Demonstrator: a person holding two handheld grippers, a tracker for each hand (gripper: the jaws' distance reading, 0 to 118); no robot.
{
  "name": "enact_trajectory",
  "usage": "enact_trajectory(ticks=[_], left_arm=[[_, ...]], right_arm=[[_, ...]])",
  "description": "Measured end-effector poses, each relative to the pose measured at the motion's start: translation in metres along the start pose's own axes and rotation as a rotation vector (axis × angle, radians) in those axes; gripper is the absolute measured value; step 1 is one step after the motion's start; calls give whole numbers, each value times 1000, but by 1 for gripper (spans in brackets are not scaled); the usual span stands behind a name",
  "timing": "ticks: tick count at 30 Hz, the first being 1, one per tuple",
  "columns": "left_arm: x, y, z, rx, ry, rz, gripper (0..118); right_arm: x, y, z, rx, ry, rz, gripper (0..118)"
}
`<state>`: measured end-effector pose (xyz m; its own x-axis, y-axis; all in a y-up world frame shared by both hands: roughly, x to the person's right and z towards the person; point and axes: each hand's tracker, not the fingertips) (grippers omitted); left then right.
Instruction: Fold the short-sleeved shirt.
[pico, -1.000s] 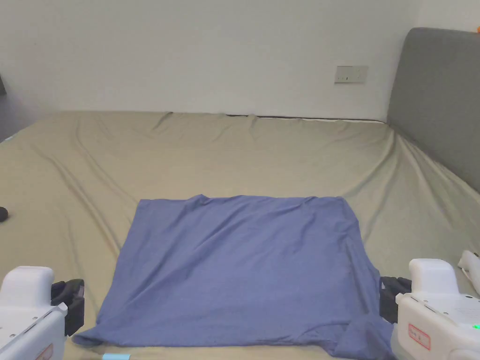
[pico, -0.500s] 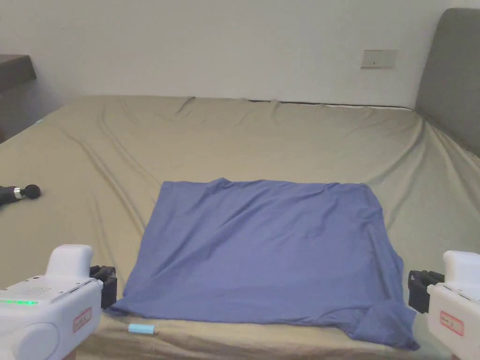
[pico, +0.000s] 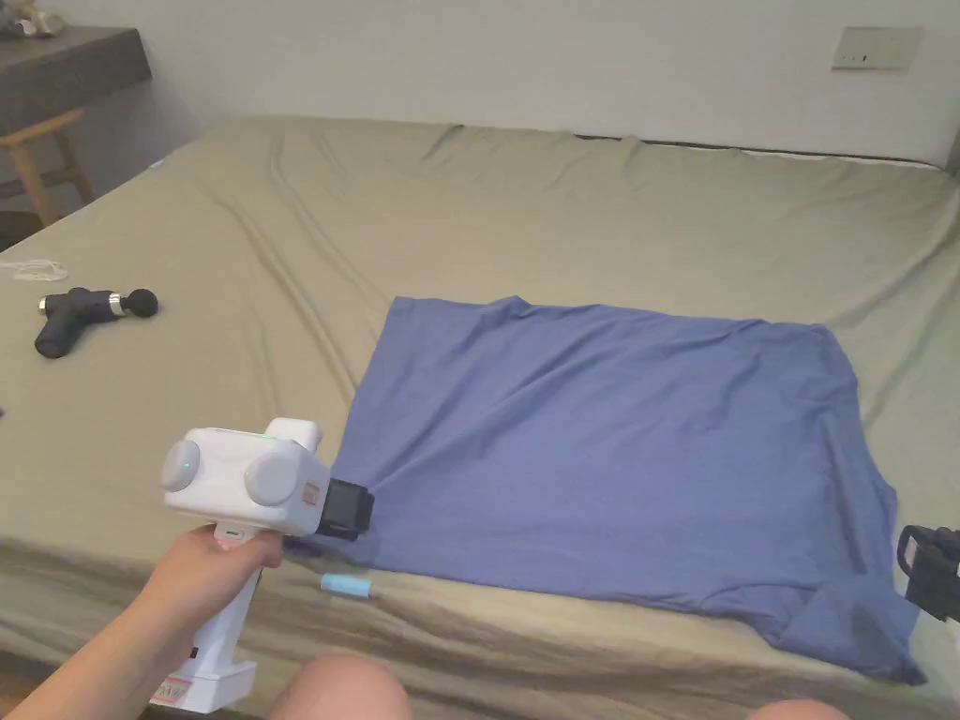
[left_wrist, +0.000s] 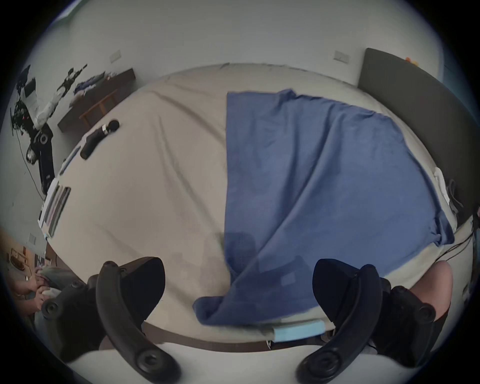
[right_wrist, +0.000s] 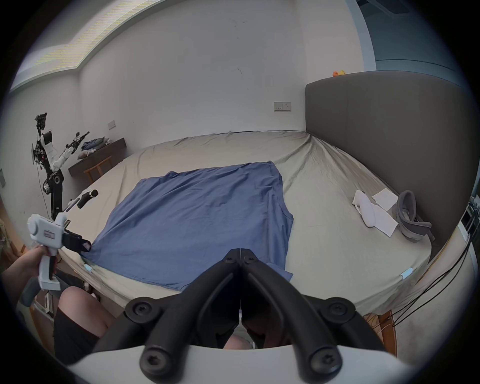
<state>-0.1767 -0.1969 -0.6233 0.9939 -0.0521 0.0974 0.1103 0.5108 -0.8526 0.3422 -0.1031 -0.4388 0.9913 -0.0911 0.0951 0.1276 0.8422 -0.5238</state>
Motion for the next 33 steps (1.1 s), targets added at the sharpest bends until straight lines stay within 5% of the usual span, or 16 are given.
enact_trajectory(ticks=[4, 6, 9, 10, 11, 12, 24, 25, 27, 28, 31, 33], left_arm=[[7, -9, -13, -56, -39, -42, 114], [10, -15, -11, -13, -39, -58, 87], [13, -15, -5, 19, -67, -62, 79], [13, -13, -1, 13, -98, -75, 64], [14, -13, 5, 19, -140, -43, 28], [10, -12, 10, 27, -186, 1, 6], [8, -11, 19, 89, -165, 3, 6], [8, -10, 19, 85, -169, 5, 6], [9, -11, 20, 89, -169, 0, 6], [9, -11, 21, 90, -168, -3, 6], [12, -9, 22, 91, -157, -13, 6], [13, -7, 24, 102, -151, -15, 6]], right_arm=[[-2, 0, -2, -10, 1, 4, 2], [-2, 1, -3, -14, 3, -2, 2], [-2, 1, -4, -16, 3, -9, 2], [-2, 0, -4, -19, 3, -7, 2], [-3, -1, -4, -24, 3, -4, 2], [-2, -1, -5, -28, 2, -1, 2], [4, 16, -4, -54, -9, 1, 3], [5, 22, -7, -89, -12, 16, 14], [9, 36, -21, -192, -18, 42, 97], [13, 41, -33, -252, -10, 40, 118], [32, 40, -78, -372, 25, 35, 118], [38, 36, -102, -467, -68, 32, 118]])
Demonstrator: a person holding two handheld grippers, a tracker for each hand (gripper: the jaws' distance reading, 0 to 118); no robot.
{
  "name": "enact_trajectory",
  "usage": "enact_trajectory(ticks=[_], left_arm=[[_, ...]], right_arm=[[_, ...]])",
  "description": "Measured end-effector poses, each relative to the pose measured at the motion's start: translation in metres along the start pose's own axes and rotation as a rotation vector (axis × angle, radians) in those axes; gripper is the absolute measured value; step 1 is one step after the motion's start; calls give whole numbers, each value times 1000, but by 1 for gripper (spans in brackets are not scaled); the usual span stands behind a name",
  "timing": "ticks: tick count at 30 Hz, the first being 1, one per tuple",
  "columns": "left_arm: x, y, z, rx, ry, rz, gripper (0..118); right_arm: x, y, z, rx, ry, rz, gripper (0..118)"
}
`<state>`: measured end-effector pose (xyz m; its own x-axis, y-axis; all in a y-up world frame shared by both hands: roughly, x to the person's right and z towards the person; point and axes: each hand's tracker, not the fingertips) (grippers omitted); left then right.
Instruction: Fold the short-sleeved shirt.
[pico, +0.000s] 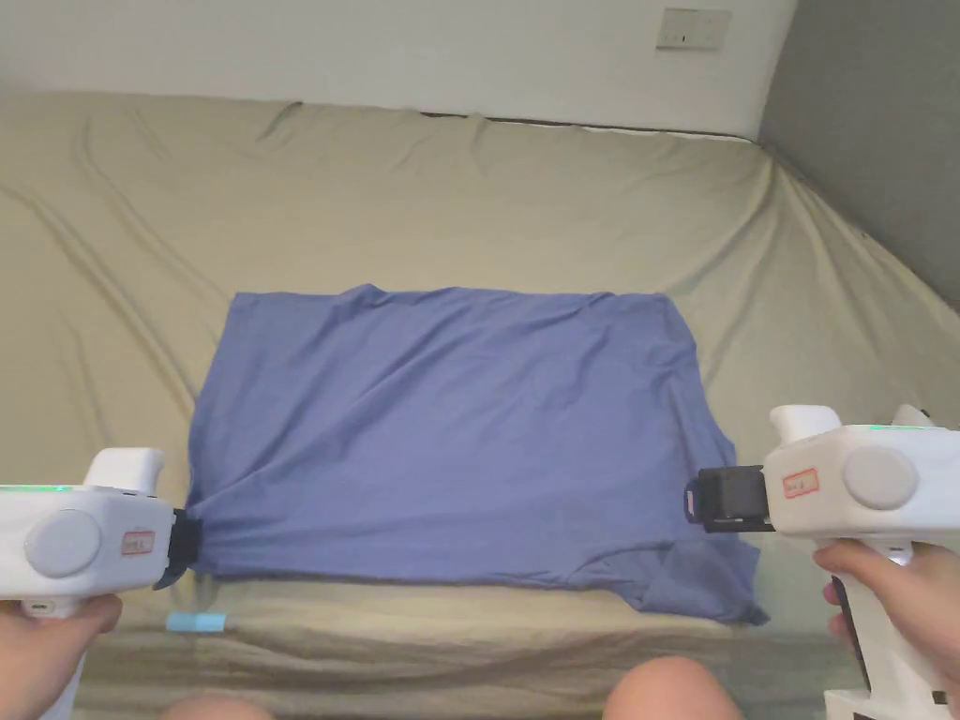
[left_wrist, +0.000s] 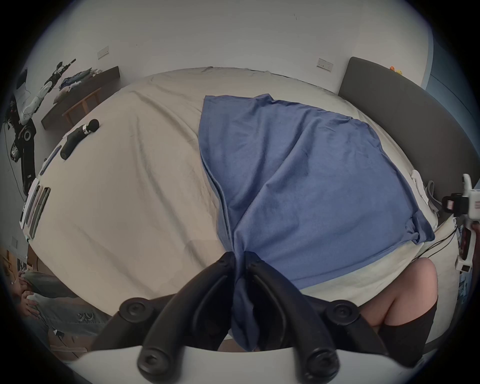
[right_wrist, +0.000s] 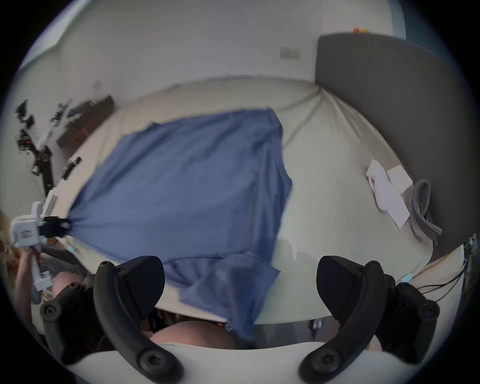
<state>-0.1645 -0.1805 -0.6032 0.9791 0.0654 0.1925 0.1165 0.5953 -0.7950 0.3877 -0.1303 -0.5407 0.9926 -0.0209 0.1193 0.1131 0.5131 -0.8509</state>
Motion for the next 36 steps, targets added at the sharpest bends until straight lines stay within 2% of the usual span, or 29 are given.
enact_trajectory(ticks=[3, 8, 9, 10, 11, 12, 13, 15, 19, 22, 30, 36], left_arm=[[2, 1, 2, 4, 4, -4, 6], [2, 0, 4, 0, 2, -4, 6], [3, -1, 3, -2, 2, -5, 6], [6, -3, 6, -6, 2, -6, 6], [7, -3, 7, -11, 3, -9, 6], [8, -4, 7, -10, 3, -10, 6], [9, -5, 8, -10, 2, -11, 6], [12, -5, 11, -8, 8, -17, 6], [15, -3, 14, 3, 17, -23, 6], [15, -1, 25, 25, 13, -15, 6], [27, 10, 78, 135, 49, -89, 6], [21, -17, 117, 145, 50, -116, 6]], right_arm=[[13, 2, -42, -52, -21, -34, 108], [7, -9, -69, -149, 14, -56, 104], [6, -12, -72, -153, 10, -59, 97], [5, -14, -74, -152, 10, -59, 78], [-1, -17, -73, -130, -22, -34, 37], [-5, -19, -69, -81, -76, 30, 10], [-6, -21, -67, -61, -17, 34, 9], [-13, -26, -60, -69, -9, 5, 9], [-19, -28, -54, -22, -22, 20, 9], [-15, -27, -40, 28, 5, -21, 9], [-3, -43, 40, 182, 74, -22, 9], [7, -68, 86, 257, 98, -43, 9]])
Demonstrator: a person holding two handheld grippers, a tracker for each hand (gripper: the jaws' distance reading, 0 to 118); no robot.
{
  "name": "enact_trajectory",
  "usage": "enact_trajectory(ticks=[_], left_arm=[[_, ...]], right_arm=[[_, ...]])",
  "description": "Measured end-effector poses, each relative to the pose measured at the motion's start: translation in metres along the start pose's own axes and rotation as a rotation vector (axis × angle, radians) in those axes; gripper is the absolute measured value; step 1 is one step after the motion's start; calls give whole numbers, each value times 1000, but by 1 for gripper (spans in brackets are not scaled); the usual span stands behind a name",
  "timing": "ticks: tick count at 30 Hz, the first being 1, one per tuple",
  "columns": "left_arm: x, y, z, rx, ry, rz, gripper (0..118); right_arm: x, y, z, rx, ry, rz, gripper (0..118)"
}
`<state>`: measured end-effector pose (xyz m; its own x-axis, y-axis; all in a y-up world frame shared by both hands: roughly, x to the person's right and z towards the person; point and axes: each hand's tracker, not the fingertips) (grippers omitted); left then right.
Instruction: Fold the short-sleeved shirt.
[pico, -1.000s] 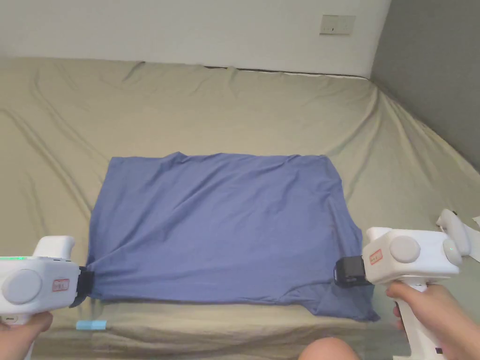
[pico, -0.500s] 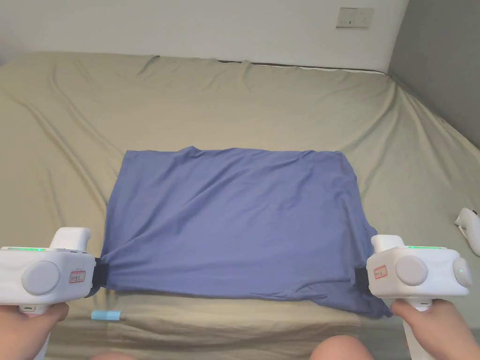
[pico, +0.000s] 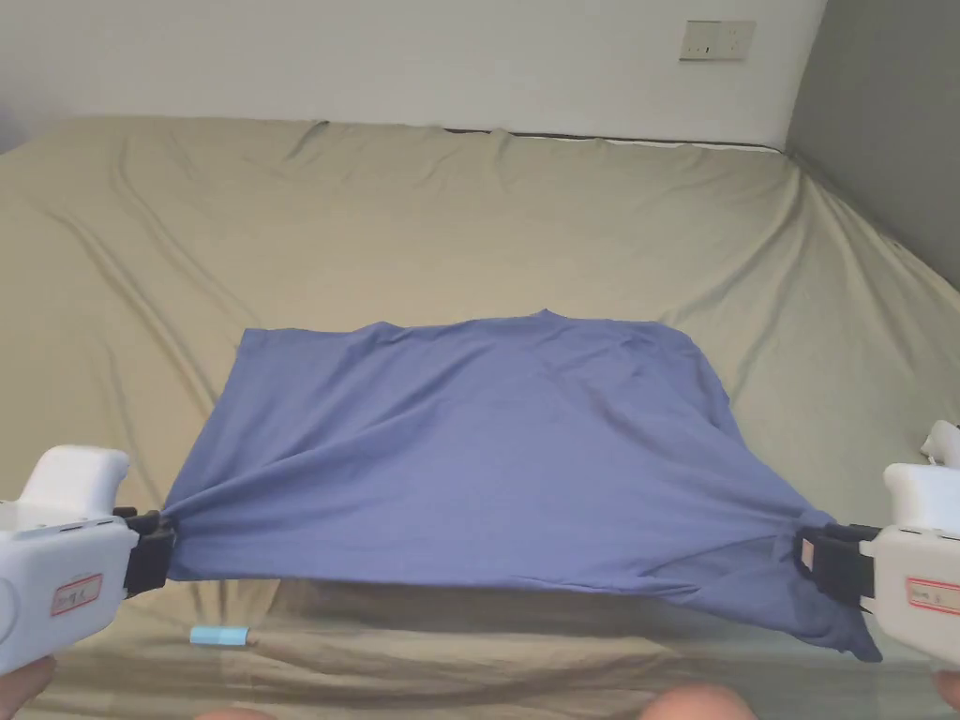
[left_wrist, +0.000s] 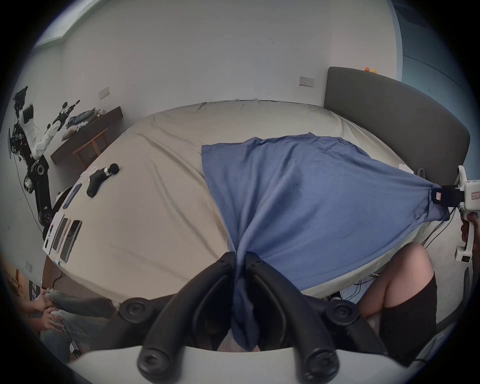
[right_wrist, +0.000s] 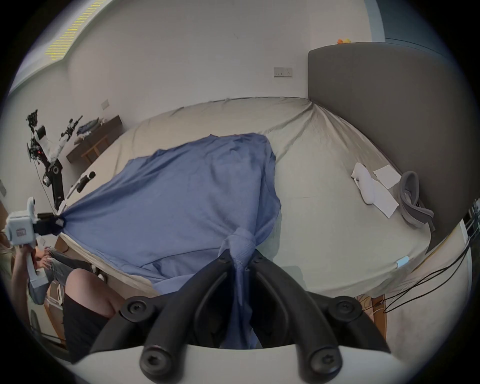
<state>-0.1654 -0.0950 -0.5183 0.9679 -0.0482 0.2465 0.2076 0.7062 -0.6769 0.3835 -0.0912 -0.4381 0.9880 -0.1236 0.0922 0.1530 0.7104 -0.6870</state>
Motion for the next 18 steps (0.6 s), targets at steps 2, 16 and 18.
enact_trajectory(ticks=[2, 16, 18], left_arm=[[-4, -7, -1, -11, -5, 8, 6], [-12, 46, -65, -36, 36, 80, 6], [-15, 60, -87, -42, 52, 73, 6]], right_arm=[[0, -1, 2, -2, 9, -8, 9], [-10, 59, -64, 25, -35, -26, 9], [-12, 73, -88, 14, -42, -43, 9]])
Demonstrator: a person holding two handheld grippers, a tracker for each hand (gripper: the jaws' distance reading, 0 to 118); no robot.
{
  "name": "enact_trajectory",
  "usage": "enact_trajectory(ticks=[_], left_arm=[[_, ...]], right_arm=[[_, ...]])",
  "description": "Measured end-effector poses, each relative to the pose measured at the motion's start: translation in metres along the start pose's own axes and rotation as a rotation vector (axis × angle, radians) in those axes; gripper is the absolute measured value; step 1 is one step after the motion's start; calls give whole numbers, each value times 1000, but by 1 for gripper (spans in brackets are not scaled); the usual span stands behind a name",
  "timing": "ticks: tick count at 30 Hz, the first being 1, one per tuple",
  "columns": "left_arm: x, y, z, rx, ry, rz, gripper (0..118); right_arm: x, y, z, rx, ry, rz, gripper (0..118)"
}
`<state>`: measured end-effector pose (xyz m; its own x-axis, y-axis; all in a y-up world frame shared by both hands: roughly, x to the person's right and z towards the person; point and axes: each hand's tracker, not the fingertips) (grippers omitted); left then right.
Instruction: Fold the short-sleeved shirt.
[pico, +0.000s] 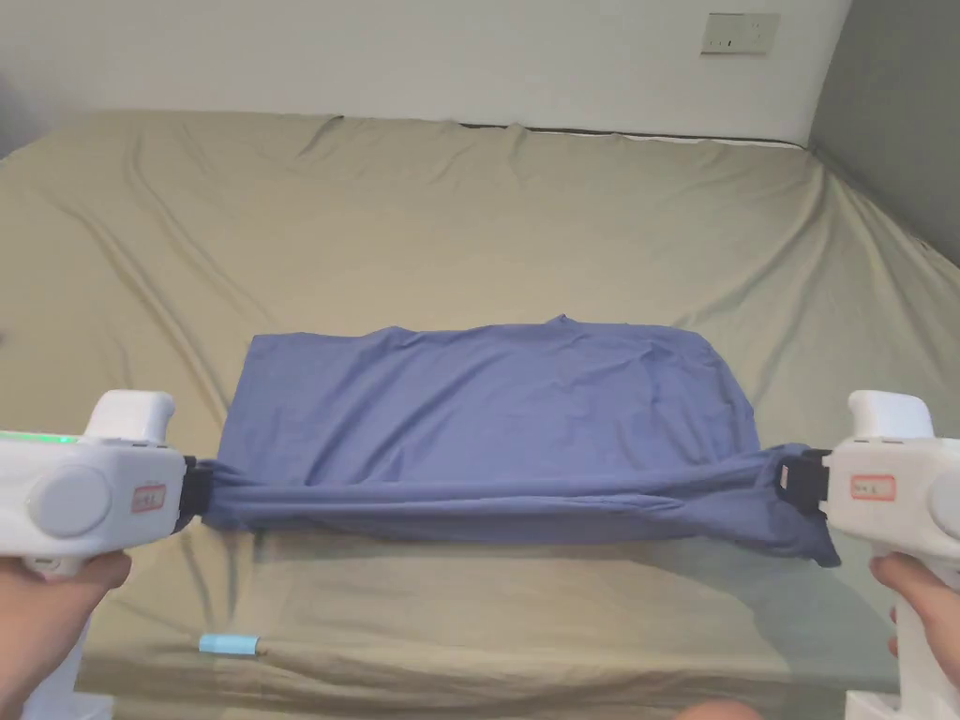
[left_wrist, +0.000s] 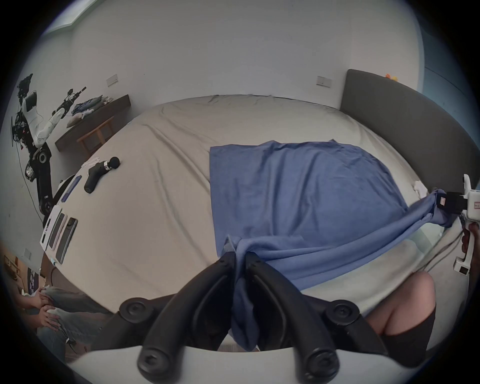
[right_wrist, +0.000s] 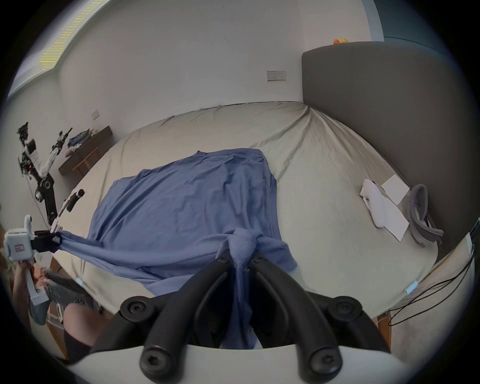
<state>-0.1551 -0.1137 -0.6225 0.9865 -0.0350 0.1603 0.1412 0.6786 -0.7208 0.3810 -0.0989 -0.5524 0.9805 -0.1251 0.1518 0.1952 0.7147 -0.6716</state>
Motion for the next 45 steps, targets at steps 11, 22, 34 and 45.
enact_trajectory(ticks=[11, 22, 34, 45], left_arm=[[16, 43, -103, -67, 90, 71, 6], [15, 25, -139, -109, 118, 42, 23], [7, -5, 42, 170, -11, -5, 82], [25, -69, 66, 168, 34, -74, 0]], right_arm=[[-16, 42, -115, -50, -133, -25, 9], [-13, 26, -164, -146, -182, 19, 14], [-31, 6, 2, 65, -92, 152, 71], [-48, -70, 73, 202, -56, 180, 2]])
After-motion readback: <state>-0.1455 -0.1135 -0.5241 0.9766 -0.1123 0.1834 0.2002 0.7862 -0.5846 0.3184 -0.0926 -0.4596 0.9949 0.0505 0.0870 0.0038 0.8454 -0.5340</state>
